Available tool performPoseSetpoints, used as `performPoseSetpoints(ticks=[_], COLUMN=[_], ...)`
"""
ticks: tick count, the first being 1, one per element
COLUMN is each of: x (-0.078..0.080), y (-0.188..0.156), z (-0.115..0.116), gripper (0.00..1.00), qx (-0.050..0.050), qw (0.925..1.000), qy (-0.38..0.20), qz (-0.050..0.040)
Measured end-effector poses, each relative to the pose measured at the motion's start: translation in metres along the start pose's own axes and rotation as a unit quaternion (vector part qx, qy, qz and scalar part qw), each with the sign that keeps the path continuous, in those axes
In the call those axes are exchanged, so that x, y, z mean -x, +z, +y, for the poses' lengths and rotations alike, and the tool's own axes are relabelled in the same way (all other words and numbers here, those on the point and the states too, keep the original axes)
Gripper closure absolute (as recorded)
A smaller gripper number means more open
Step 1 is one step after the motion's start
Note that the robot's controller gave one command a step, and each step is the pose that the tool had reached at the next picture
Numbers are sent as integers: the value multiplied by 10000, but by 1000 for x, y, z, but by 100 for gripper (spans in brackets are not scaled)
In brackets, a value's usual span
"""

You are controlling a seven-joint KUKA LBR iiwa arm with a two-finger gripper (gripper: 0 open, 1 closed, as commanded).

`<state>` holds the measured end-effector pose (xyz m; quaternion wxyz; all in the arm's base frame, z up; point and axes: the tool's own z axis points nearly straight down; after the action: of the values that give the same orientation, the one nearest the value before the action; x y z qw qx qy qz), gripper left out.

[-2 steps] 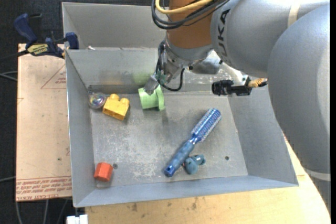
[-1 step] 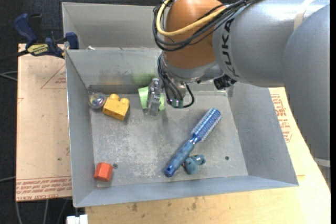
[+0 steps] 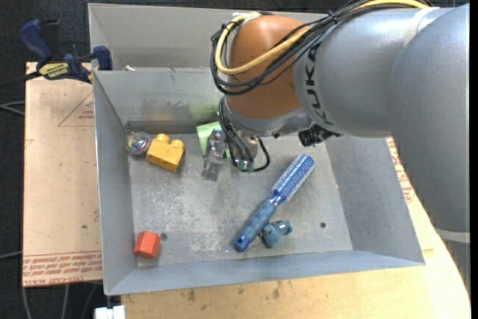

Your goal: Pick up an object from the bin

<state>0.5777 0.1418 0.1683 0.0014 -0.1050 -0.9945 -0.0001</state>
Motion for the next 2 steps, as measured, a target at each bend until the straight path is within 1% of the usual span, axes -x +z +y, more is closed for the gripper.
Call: performPoseSetpoints(ticks=[1, 2], x=[1, 45], y=[-1, 84], z=[0, 36], gripper=[0, 0], qx=[6, 2], qw=[10000, 9961], qy=[14, 883], qz=[-16, -7])
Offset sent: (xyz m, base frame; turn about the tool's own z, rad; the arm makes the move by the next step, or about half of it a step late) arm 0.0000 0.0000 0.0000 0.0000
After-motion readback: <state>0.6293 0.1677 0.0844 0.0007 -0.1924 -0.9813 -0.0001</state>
